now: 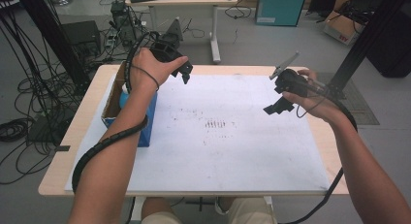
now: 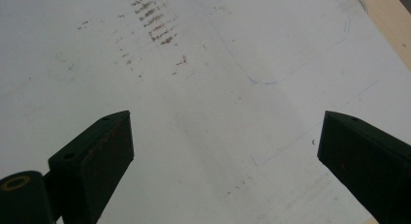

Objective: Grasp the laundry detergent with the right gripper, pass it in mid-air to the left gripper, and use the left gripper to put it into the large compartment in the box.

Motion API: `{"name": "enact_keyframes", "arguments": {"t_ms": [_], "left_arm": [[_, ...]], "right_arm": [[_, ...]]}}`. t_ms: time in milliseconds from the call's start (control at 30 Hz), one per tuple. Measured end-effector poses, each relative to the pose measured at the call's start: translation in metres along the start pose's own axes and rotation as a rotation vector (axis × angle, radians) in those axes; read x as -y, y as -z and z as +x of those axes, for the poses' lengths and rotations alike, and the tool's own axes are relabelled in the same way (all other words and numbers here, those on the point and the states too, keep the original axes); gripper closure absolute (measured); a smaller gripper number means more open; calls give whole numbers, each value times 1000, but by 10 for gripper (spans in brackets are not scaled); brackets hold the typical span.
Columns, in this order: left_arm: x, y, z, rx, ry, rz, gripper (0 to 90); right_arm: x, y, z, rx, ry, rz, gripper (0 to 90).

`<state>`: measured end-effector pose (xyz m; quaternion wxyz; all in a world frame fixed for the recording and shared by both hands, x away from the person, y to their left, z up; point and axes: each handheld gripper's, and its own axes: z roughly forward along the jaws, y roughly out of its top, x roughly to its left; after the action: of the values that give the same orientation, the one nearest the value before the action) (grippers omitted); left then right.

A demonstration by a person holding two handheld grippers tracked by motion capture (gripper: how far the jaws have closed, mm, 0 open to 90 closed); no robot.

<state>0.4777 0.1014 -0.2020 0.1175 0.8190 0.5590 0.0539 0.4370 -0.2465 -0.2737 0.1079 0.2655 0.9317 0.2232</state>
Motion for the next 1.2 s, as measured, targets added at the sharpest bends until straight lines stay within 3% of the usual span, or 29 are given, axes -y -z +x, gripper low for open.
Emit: {"name": "enact_keyframes", "arguments": {"t_ms": [500,1200], "left_arm": [[3,-14,0,0,6,-14,57],[4,-16,6,15,14,-15,57]], "right_arm": [[-3,2,-1,9,21,29,60],[-5,2,0,13,31,47,61]]}}
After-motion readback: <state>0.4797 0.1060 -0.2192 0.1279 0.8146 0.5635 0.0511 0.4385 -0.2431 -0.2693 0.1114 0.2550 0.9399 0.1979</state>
